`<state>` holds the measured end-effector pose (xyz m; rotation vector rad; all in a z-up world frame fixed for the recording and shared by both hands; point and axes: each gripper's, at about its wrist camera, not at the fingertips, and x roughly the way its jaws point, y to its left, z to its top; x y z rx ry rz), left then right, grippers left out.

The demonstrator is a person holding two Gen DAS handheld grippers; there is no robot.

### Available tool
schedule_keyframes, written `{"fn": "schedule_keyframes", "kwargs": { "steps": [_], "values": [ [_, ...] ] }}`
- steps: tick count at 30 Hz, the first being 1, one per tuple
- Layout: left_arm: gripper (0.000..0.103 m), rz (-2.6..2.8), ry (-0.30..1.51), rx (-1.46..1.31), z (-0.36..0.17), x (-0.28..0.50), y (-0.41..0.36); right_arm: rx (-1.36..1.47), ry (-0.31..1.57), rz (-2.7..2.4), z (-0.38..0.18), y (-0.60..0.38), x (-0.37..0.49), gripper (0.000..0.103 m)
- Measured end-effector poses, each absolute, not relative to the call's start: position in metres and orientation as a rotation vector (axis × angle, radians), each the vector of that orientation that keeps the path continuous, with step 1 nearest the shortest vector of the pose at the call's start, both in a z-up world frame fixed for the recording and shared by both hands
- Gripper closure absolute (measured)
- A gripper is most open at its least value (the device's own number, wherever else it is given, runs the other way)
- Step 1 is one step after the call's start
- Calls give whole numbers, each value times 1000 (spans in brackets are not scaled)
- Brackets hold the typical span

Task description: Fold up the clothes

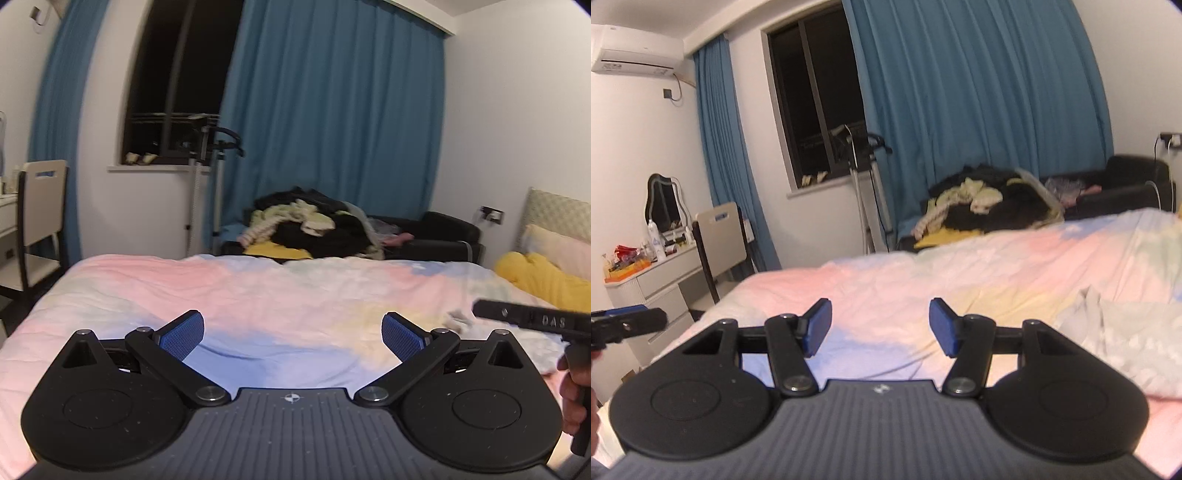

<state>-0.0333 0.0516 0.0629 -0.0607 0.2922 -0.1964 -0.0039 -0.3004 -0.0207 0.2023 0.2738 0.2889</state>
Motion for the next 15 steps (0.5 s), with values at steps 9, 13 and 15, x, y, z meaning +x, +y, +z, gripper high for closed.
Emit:
{"fn": "schedule_keyframes", "kwargs": {
  "steps": [9, 13, 15],
  "values": [
    [0, 32, 350, -64, 35, -7, 70, 117, 290, 249, -59, -302, 15, 38],
    [0, 40, 366, -108, 27, -3, 79, 114, 280, 248, -64, -306, 14, 18],
    [0, 31, 368, -107, 20, -4, 79, 111, 261, 239, -65, -307, 13, 11]
  ]
}}
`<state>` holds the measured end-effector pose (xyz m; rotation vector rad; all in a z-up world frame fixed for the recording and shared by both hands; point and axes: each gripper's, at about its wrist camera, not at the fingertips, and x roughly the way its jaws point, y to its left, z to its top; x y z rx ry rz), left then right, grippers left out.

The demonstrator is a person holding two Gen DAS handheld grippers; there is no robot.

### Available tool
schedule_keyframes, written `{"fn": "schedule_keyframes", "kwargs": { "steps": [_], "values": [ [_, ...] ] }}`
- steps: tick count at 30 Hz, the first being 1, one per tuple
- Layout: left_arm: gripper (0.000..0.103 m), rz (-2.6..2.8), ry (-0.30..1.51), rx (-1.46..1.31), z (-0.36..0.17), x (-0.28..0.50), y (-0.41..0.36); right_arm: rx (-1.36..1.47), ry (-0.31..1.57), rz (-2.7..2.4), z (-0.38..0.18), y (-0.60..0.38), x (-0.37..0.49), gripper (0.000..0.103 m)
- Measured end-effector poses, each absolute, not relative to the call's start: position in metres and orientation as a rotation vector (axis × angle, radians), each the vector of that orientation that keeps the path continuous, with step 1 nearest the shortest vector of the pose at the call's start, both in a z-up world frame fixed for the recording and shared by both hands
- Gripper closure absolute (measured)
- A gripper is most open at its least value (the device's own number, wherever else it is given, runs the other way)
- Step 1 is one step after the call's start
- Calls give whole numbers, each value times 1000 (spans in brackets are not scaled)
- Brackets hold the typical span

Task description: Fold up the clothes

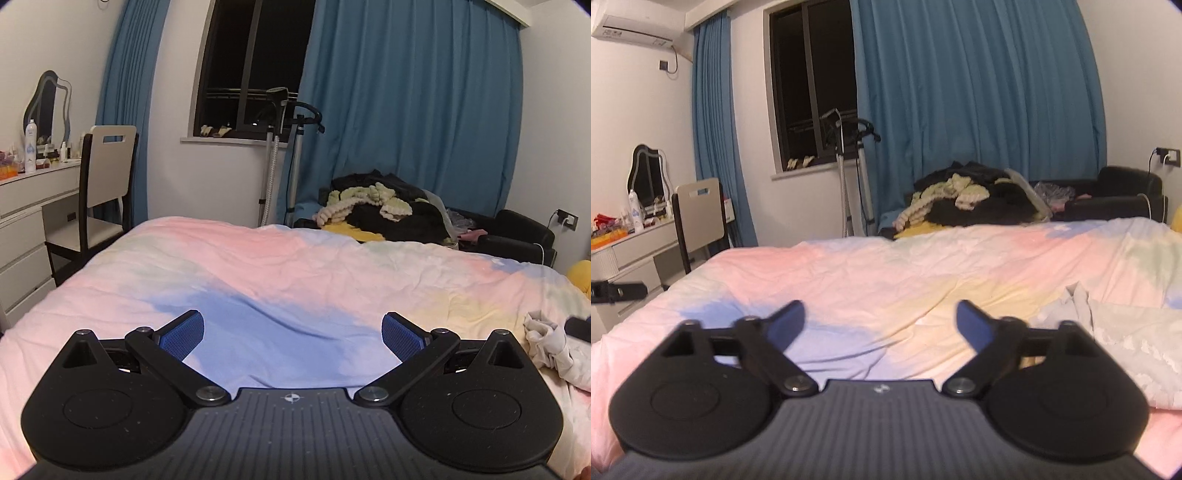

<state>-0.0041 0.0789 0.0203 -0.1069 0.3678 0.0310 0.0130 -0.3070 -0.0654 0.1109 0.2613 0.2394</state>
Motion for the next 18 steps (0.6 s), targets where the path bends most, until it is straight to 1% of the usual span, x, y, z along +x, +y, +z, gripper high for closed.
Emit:
{"fn": "schedule_keyframes", "kwargs": {
  "steps": [2, 4, 5, 18],
  "values": [
    [0, 12, 381, -98, 17, -4, 75, 98, 261, 234, -67, -307, 15, 11],
    [0, -15, 404, -98, 13, -1, 72, 90, 269, 231, -70, -307, 17, 6],
    [0, -21, 407, -96, 13, -2, 71, 87, 274, 228, -72, -308, 18, 0],
    [0, 4, 411, 5, 10, -5, 57, 115, 300, 217, -82, -311, 17, 0]
  ]
}}
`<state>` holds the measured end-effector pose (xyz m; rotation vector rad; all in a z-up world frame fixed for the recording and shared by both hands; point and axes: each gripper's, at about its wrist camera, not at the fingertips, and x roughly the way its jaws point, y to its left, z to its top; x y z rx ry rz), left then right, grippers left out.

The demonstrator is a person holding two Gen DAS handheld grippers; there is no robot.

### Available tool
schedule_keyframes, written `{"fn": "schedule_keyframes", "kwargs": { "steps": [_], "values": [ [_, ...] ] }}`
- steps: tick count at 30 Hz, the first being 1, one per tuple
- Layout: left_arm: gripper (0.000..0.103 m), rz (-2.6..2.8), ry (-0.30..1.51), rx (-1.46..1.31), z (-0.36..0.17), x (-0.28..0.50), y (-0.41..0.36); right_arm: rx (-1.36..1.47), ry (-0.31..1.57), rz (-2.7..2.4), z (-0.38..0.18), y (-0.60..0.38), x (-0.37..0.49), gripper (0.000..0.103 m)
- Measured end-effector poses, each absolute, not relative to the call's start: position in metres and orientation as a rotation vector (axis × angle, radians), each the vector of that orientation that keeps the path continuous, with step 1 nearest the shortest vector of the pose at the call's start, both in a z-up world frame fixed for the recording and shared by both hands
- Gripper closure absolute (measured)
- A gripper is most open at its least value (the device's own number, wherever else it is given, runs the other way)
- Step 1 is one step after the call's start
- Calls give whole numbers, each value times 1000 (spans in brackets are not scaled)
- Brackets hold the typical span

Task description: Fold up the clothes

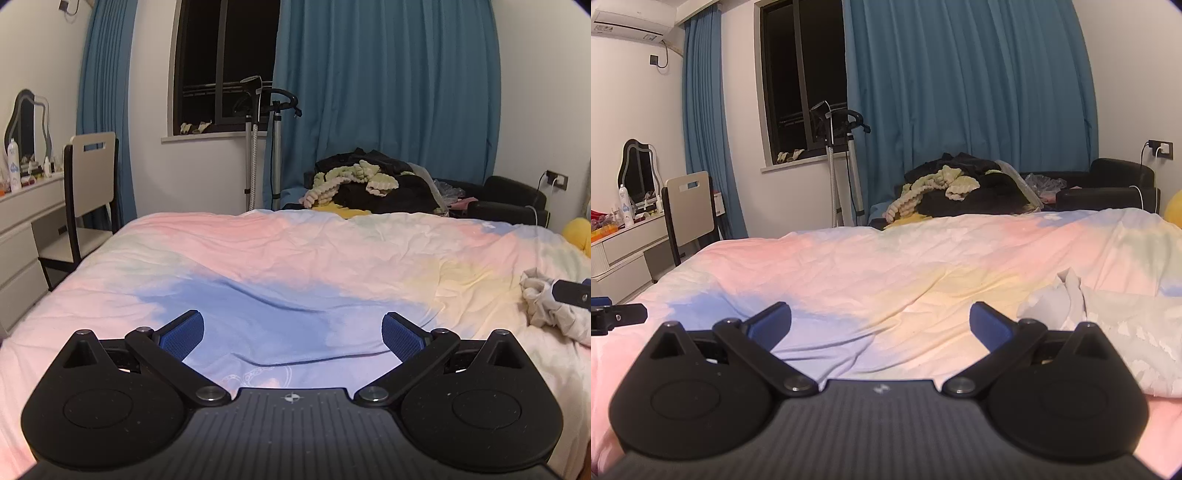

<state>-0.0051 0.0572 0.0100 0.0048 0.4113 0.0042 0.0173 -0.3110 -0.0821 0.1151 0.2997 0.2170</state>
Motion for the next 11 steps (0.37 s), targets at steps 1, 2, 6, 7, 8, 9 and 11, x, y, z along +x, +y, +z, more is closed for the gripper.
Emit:
{"fn": "schedule_keyframes", "kwargs": {
  "steps": [1, 2, 6, 7, 8, 9, 11],
  "values": [
    [0, 6, 413, 11, 9, -5, 57, 115, 300, 215, -82, -310, 17, 0],
    [0, 9, 415, 14, 9, -5, 56, 114, 299, 212, -82, -310, 16, 0],
    [0, 13, 414, 28, 9, -7, 53, 111, 292, 202, -83, -309, 14, 0],
    [0, 14, 411, 31, 9, -7, 53, 110, 292, 199, -84, -309, 14, 0],
    [0, 14, 410, 33, 9, -7, 52, 110, 292, 197, -84, -309, 13, 0],
    [0, 13, 409, 35, 9, -7, 52, 110, 292, 195, -85, -309, 13, 0],
    [0, 5, 404, 33, 9, -8, 52, 105, 294, 194, -86, -308, 13, 0]
  ]
}}
